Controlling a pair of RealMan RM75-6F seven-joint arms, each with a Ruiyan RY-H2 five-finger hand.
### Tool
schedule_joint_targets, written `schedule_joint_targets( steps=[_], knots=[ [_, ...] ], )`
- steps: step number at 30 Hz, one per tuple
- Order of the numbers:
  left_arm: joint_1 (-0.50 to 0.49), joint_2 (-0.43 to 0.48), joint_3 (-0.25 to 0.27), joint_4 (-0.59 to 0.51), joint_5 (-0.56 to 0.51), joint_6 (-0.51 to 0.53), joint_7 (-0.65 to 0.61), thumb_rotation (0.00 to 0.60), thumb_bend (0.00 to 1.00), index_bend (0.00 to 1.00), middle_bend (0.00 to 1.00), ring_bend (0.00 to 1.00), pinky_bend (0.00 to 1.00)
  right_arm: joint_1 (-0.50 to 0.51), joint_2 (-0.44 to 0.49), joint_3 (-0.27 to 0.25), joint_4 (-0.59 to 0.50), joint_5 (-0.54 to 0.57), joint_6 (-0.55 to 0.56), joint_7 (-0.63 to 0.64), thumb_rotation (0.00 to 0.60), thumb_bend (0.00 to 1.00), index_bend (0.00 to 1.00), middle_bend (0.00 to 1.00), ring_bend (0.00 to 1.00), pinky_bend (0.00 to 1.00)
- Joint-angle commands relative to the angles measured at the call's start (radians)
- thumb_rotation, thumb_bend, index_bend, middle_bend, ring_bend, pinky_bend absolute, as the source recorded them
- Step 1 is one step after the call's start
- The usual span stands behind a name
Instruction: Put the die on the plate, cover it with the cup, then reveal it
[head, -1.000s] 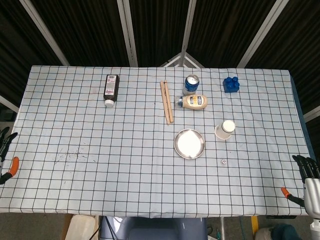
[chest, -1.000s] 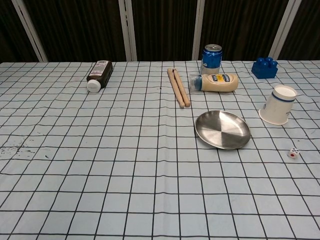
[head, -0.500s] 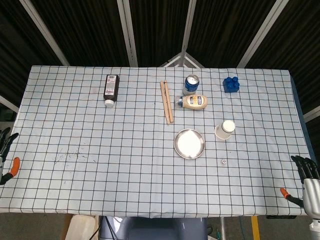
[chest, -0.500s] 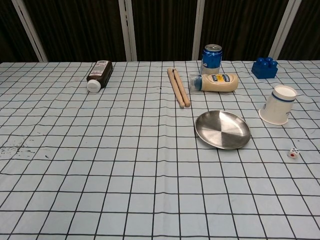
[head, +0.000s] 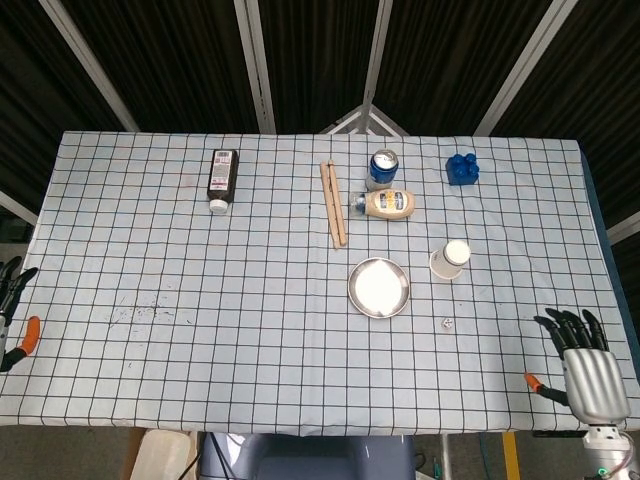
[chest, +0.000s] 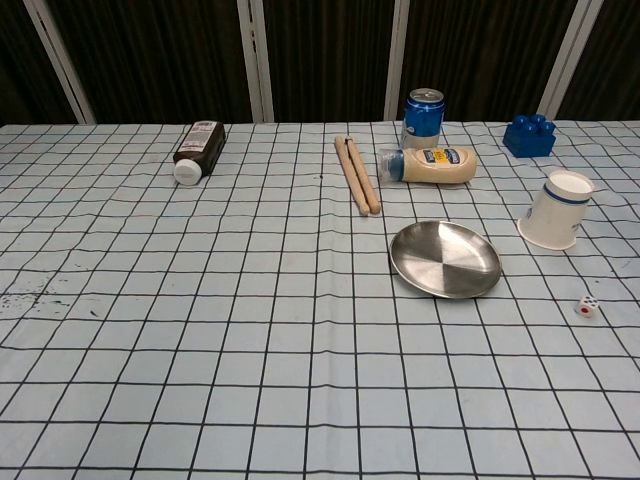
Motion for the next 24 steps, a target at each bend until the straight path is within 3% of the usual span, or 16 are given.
schedule_joint_targets(
  steps=[1, 16, 24],
  knots=[
    [-0.002, -0.001, -0.004, 0.003, -0.007, -0.004, -0.002, 0.6, 0.71, 0.1, 0.0, 0.0, 0.0, 0.063, -0.035, 0.015, -0.015, 0.02, -0.095, -0.032, 0.6, 0.03, 0.25, 0.18, 0.13, 0.0],
    [-0.016, -0.011, -0.007, 0.006, -0.023, -0.035, 0.027, 0.6, 0.71, 0.1, 0.0, 0.0, 0.0, 0.263, -0.131, 0.091, 0.04, 0.2, -0.404, -0.136, 0.6, 0.03, 0.32, 0.18, 0.13, 0.0],
    [-0.021, -0.016, -0.01, 0.007, -0.032, -0.046, 0.039, 0.6, 0.71, 0.1, 0.0, 0.0, 0.0, 0.318, -0.191, 0.093, 0.113, 0.244, -0.479, -0.162, 0.6, 0.03, 0.34, 0.18, 0.13, 0.0]
  ],
)
